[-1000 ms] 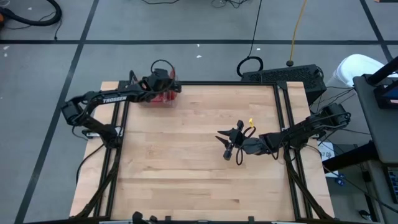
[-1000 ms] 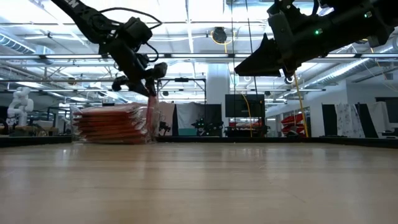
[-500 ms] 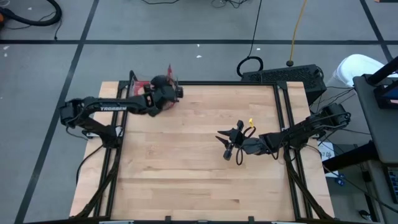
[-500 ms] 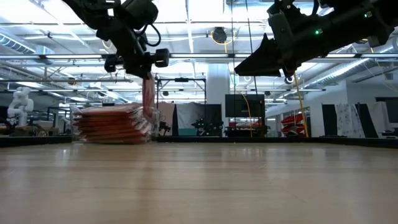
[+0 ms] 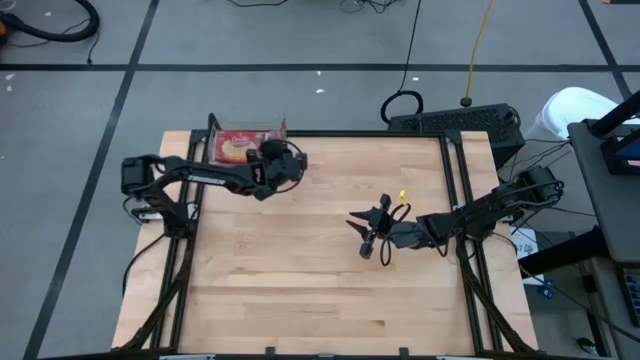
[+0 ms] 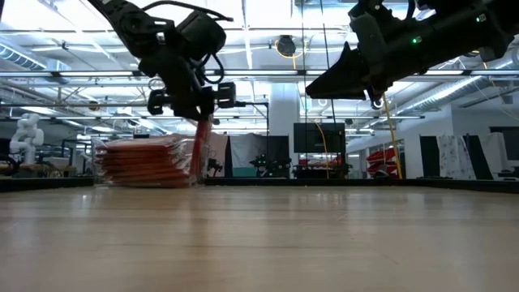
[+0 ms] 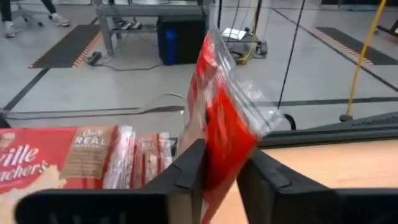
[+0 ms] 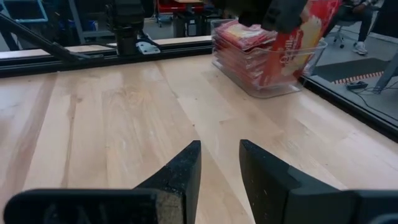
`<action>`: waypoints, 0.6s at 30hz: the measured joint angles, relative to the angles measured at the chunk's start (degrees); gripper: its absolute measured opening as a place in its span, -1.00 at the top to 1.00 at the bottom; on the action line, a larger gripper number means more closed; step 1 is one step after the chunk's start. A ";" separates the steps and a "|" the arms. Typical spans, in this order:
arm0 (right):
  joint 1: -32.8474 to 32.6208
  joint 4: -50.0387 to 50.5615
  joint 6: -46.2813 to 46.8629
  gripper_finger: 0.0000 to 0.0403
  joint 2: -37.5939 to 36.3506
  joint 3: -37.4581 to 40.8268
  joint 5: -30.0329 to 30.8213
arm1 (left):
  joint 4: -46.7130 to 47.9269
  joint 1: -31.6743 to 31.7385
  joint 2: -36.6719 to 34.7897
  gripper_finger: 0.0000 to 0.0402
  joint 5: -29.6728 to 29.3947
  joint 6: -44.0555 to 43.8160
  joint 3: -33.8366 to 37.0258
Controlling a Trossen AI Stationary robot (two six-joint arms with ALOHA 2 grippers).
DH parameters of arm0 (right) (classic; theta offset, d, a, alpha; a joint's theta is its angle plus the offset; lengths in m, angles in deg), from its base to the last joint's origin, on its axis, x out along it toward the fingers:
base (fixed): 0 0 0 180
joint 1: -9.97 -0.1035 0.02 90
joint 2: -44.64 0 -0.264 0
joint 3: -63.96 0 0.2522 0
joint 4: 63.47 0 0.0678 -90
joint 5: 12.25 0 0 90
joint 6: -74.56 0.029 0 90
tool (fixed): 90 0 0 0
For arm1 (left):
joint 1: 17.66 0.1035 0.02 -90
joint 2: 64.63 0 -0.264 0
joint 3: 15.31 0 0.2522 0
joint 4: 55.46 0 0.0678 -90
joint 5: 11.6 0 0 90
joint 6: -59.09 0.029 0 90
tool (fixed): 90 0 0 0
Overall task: Sort popcorn bags into baskets
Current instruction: Put the red popcorn bag into the transparent bin
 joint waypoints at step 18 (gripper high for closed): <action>0.00 0.27 1.24 0.48 0.00 0.00 -0.06 | 33.16 -0.91 -5.28 -0.30 8.09 -8.10 0.07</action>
